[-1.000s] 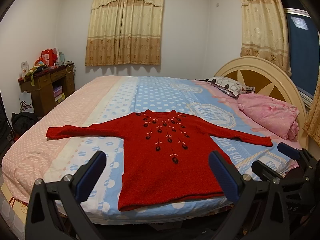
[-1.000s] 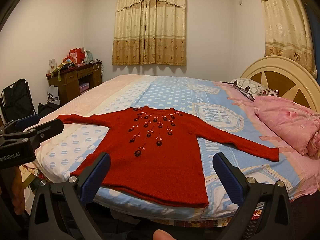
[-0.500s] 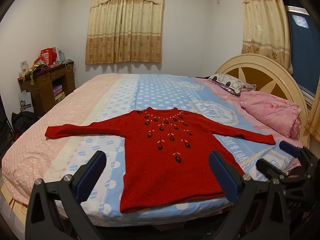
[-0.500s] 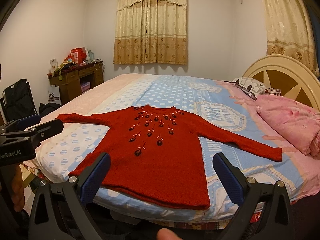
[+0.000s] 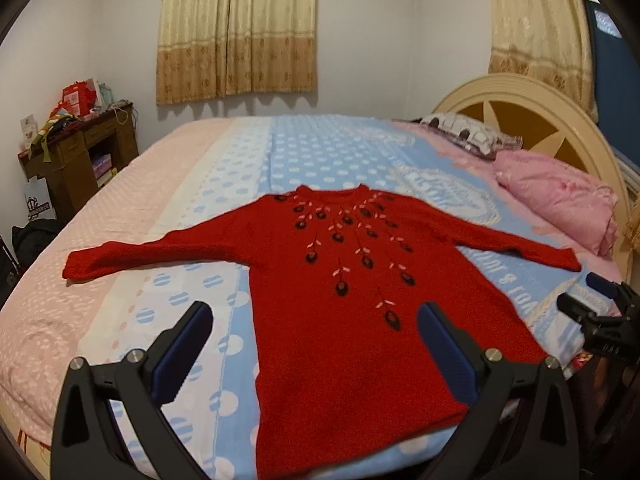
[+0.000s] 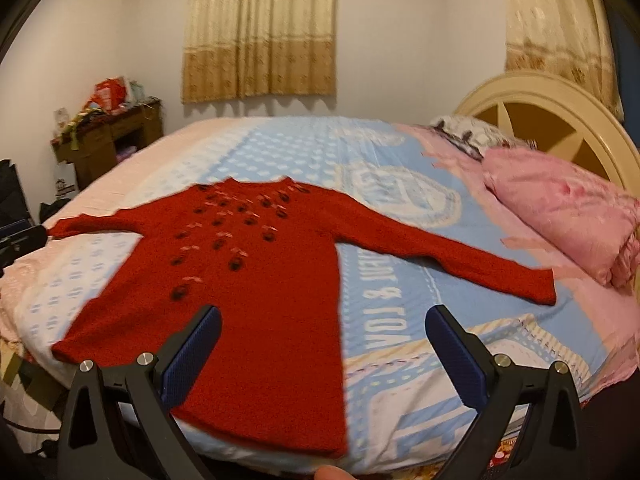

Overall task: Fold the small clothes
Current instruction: 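Move the right tool to the sweater sleeve cuff and grasp it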

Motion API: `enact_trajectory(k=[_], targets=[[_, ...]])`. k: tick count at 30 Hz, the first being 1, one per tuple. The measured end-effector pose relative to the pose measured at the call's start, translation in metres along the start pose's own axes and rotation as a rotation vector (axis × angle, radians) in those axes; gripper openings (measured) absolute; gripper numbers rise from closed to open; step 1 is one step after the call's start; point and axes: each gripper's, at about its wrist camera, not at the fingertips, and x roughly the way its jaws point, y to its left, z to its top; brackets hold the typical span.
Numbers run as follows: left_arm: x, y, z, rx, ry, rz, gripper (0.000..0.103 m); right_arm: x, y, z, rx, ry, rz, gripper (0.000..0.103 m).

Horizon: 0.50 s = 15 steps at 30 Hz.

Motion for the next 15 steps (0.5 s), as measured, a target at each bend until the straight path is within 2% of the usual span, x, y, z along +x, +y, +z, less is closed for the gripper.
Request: enact_trajectory(k=[8,11,15], targets=[[0.046,0.004,0.013,0.025,0.048,0.004,0.103,0.047,-0.044,0.001,0.081,0.072,-0.05,0.102],[0.061,0.006,0.02,0.033,0.054,-0.016,0.103,0.064,-0.074,0.005,0.156,0.098,-0.076,0.102],[0.086,0.012,0.031,0.059,0.05,-0.001,0.103,0.079,-0.11,0.011,0.217,0.111,-0.129,0.102]])
